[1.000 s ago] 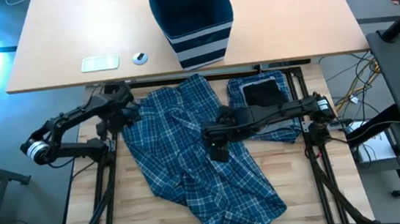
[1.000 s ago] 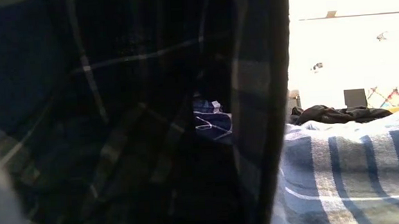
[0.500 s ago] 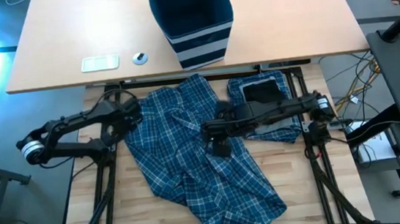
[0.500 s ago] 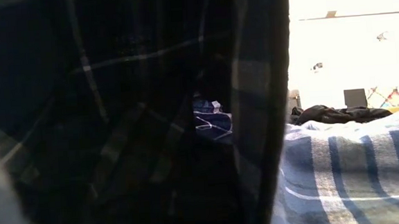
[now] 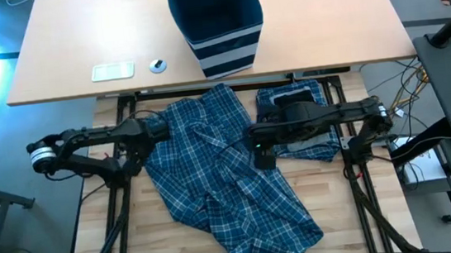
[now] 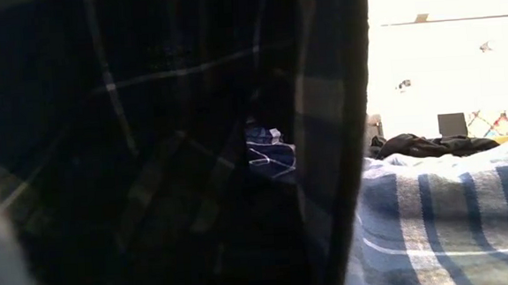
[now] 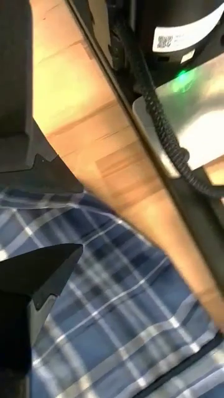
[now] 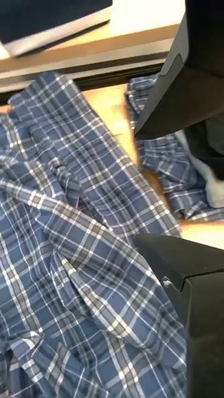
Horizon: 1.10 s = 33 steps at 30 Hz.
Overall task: Fold Laundry from Bin
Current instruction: Fold the blue patterned long sleeve
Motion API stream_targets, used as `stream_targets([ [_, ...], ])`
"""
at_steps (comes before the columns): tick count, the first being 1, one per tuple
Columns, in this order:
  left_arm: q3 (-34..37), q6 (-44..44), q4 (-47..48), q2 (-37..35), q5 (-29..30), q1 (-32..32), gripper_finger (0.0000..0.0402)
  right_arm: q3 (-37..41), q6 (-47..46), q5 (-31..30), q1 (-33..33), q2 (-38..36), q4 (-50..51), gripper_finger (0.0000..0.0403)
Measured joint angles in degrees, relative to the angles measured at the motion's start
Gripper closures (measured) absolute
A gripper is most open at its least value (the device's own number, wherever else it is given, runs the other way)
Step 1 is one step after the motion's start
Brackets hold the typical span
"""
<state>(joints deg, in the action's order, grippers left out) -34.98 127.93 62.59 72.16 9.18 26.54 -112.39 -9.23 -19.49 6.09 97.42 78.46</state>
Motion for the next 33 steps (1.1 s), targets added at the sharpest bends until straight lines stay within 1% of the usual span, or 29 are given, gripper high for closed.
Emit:
stream_targets([
  [3,0.43,0.43,-0.41,2.08,-0.16,0.08,0.0276,2.22,-3.02,-0.02,0.41,-3.5,0.49,0.0145],
  [7,1.05,1.01,-1.11,5.01,-3.11,0.07,0.0276,7.19,-8.06,-0.01,1.13,-9.42,0.66,0.0145],
  [11,0.97,-3.35,-2.15,5.52,-3.43,0.07,0.0283,12.58,-12.13,0.01,1.56,-15.43,0.35,0.0145],
  [13,0.31,-4.82,-2.11,4.77,-2.71,0.07,0.0304,14.55,-13.66,-0.02,1.53,-17.66,0.01,0.0145],
  [15,-0.37,-6.11,-2.12,3.32,-1.17,-0.04,0.0343,16.52,-13.84,-0.04,1.53,-19.48,-1.22,0.0145],
  [16,-0.73,-6.63,-1.97,2.54,-0.24,-0.23,0.037,17.32,-13.87,-0.04,1.53,-20.2,-2.07,0.0145],
  [17,-1.17,-6.8,-1.74,1.64,0.86,-0.62,0.0385,18.07,-13.91,-0.04,1.53,-20.82,-3.18,0.0145],
  [18,-1.56,-6.78,-1.42,0.78,1.86,-1.03,0.0391,18.82,-13.92,-0.02,1.53,-21.27,-4.28,0.0145],
  [21,-2.62,-5.98,2.18,-1.34,2.21,-1.88,0.0398,20.44,-13.84,-0.02,1.53,-22.07,-6.71,0.0145],
  [24,-2.97,-4.53,2.64,-3.7,2.77,-3.64,0.04,20.58,-13.82,0.0,1.55,-21.94,-7.12,0.0145],
  [27,-2.36,-2.26,2.67,-4.5,1.43,-4.73,0.04,20.58,-13.8,0.0,1.58,-21.65,-7.26,0.0145],
  [30,-1.33,-2.32,1.37,-3.6,3.54,-5.15,0.0393,20.58,-13.85,-0.04,2.03,-21.33,-7.77,0.0145],
  [33,-0.66,-1.46,0.5,-0.21,5.62,-5.13,0.0371,20.58,-14.08,0.0,2.23,-21.21,-9.72,0.0145],
])
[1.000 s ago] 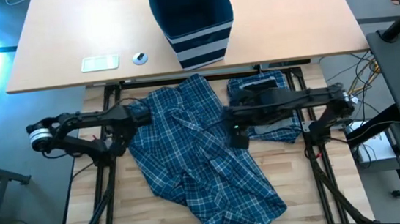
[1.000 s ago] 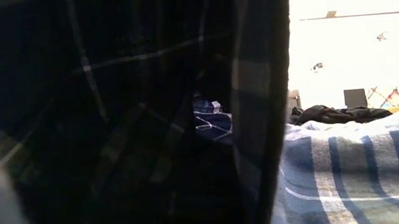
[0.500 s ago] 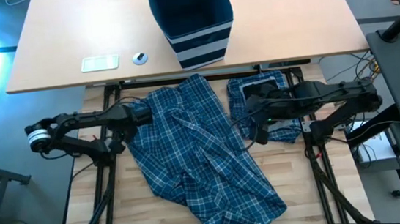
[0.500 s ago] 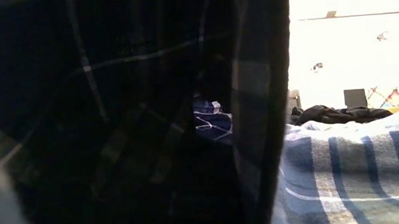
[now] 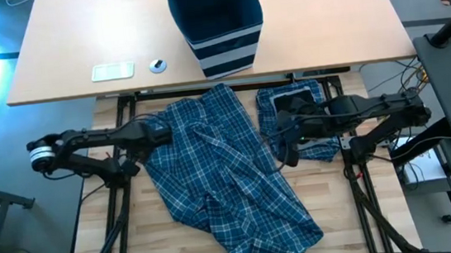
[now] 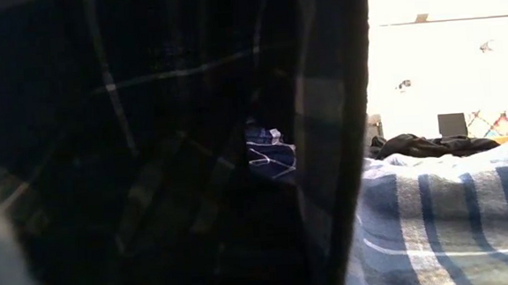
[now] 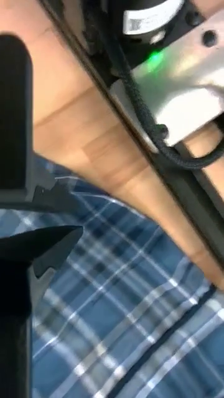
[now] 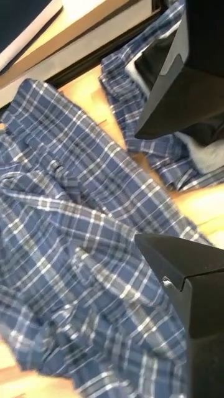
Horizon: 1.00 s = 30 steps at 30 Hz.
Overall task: Fold Laundry from Bin
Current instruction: Fold the blue patterned long sleeve
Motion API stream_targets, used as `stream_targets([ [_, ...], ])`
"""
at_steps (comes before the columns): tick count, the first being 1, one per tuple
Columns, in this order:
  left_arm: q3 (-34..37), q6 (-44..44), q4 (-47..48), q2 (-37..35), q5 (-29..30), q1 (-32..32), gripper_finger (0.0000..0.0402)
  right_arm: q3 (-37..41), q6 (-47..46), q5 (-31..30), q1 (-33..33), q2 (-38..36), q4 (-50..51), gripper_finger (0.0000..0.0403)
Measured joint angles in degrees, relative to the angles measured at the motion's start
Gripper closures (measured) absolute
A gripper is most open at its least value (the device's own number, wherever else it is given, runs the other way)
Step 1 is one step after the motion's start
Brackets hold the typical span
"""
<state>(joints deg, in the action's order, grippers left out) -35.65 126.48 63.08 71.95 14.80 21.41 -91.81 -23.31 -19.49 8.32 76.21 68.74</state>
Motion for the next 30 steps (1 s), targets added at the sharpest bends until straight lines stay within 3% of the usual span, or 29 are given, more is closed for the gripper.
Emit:
stream_targets([
  [10,-0.05,6.03,1.52,7.84,-1.12,-0.5,0.0274,0.0,-3.21,0.01,0.85,0.08,-0.69,0.0145],
  [16,0.18,3.77,-0.72,13.42,-4.01,-0.48,0.0253,0.0,-3.23,-0.02,0.96,0.08,-0.58,0.0145],
  [19,0.12,-3.1,-3.18,14.28,-3.33,-0.47,0.0282,0.0,-2.98,-0.02,0.96,0.08,-0.47,0.0145],
  [23,0.08,-4.11,-4.59,14.38,-2.08,-0.42,0.038,0.0,-2.5,-0.04,0.94,0.19,-0.47,0.0145],
  [27,0.0,-7.44,-4.11,11.62,-2.44,-0.51,0.0395,0.0,-1.74,-0.03,0.94,0.3,-0.49,0.0145],
  [30,-2.88,-10.71,1.31,7.28,-1.01,-2.3,0.0399,0.0,-0.99,-0.04,0.94,0.37,-0.51,0.0145],
])
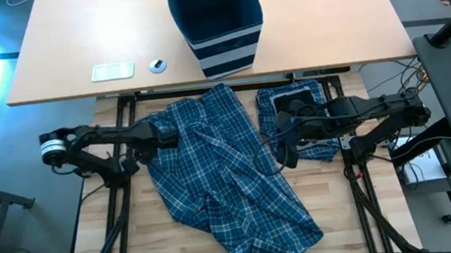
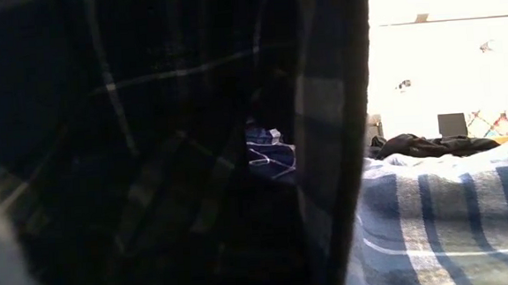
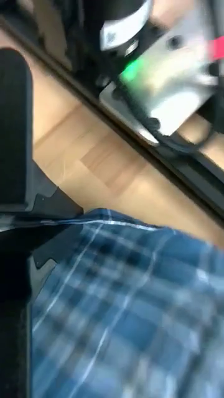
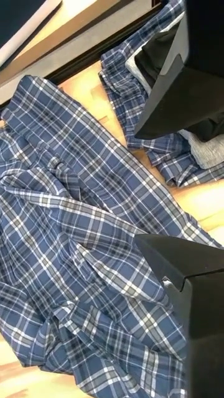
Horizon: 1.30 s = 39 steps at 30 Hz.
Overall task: Fold Laundry from Bin
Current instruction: Fold the blue patterned long sleeve
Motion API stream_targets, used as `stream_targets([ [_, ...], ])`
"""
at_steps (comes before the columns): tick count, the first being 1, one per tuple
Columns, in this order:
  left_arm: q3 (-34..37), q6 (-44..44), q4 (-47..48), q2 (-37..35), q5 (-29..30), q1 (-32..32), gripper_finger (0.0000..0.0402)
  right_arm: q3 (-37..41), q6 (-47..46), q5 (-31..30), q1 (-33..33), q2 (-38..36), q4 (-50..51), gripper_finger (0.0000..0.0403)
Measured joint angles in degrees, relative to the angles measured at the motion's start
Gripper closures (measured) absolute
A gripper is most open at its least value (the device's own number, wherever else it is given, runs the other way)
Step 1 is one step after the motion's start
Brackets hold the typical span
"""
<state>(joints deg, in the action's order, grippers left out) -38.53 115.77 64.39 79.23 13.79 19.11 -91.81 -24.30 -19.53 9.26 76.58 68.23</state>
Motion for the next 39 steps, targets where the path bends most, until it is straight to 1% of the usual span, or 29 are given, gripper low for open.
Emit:
stream_targets([
  [3,-3.68,-0.8,3.98,-4.55,4.86,-2.13,0.0401,0.0,0.92,-0.02,0.0,0.15,-0.7,0.0145],
  [5,-6.54,-2.39,4.1,-7.11,8.9,-3.45,0.0401,0.0,1.57,-0.02,0.0,0.26,-1.8,0.0145],
  [8,-11.44,-4.2,3.67,-8.97,12.77,-5.32,0.0401,0.0,2.48,-0.02,0.0,0.69,-3.64,0.0145],
  [12,-19.64,-7.94,-0.06,-8.35,23.13,-7.96,0.0401,0.0,2.38,-0.02,0.0,0.95,-4.38,0.0145],
  [13,-21.58,-10.01,-1.88,-7.72,25.03,-8.13,0.0401,0.0,2.26,-0.06,0.0,1.22,-4.62,0.0145],
  [15,-24.88,-16.25,-5.92,-5.52,26.76,-7.78,0.0401,0.0,1.8,-0.11,0.0,1.35,-4.76,0.0145],
  [17,-27.74,-23.38,-10.29,-2.47,26.73,-7.49,0.0401,0.07,1.82,-0.1,0.0,1.8,-5.65,0.0145],
  [19,-30.34,-28.24,-14.69,1.02,25.83,-7.48,0.0402,0.07,1.84,-0.09,0.0,2.12,-6.95,0.0145],
  [22,-34.64,-33.01,-19.73,7.14,25.28,-7.56,0.0402,0.07,1.7,-0.08,0.0,2.73,-7.88,0.0145],
  [26,-41.41,-38.18,-23.78,16.16,22.21,-7.15,0.0402,0.09,-0.13,0.04,0.0,3.26,-7.71,0.0145],
  [28,-45.66,-38.69,-23.56,20.8,20.11,-7.11,0.0402,0.09,-1.79,0.25,0.0,3.32,-7.12,0.0145],
  [30,-49.91,-38.8,-23.15,25.23,19.26,-7.36,0.0402,0.09,-2.61,0.51,0.0,3.34,-6.97,0.0145],
  [33,-56.57,-38.88,-19.43,31.43,17.73,-7.24,0.0402,0.09,-2.82,0.68,0.0,3.34,-6.99,0.0145],
  [35,-60.52,-41.27,-16.09,35.07,14.69,-6.36,0.0401,0.09,-2.88,1.36,0.12,3.34,-7.02,0.0145],
  [37,-63.69,-44.82,-13.99,38.16,13.39,-5.35,0.0396,0.09,-2.87,1.61,0.35,3.34,-7.02,0.0145],
  [39,-65.82,-46.32,-12.41,40.35,11.79,-4.14,0.0384,0.09,-2.86,1.6,0.94,3.58,-7.06,0.0145],
])
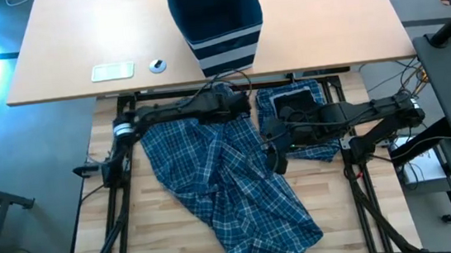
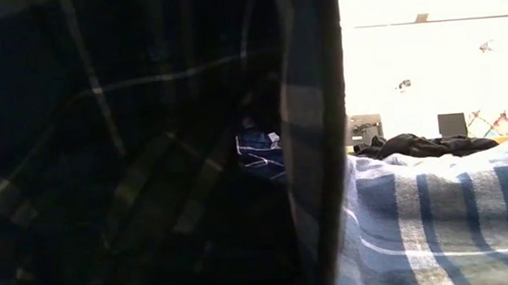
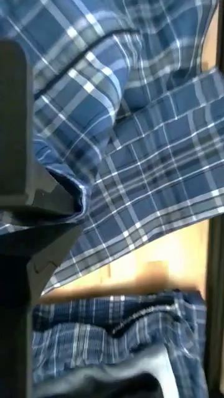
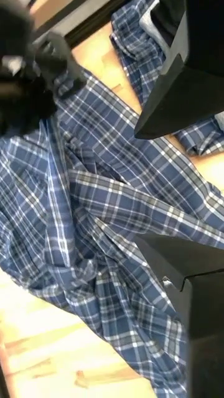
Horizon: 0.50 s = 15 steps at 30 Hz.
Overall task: Fold Laundry from Bin
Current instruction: Fold the blue patterned long sleeve
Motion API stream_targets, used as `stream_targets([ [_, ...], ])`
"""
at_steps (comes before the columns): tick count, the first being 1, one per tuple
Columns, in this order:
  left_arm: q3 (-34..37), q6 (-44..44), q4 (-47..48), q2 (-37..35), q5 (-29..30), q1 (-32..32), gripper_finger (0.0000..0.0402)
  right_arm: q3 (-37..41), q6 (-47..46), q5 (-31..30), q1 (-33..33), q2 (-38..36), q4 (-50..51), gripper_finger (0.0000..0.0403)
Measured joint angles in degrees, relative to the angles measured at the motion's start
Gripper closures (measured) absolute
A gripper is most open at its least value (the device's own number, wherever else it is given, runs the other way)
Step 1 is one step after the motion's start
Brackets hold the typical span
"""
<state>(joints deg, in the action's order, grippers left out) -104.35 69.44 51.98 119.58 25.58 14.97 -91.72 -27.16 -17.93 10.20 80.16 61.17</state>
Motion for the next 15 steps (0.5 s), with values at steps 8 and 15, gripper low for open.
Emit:
stream_targets([
  [8,0.41,-7.09,0.14,1.71,-7.6,6.29,0.0287,0.0,-1.55,-0.18,4.08,1.61,-0.2,0.0145],
  [15,0.41,-20.04,0.4,-3.6,-8.76,5.63,0.0204,0.0,-4.77,-3.07,5.93,3.51,-0.23,0.0145],
])
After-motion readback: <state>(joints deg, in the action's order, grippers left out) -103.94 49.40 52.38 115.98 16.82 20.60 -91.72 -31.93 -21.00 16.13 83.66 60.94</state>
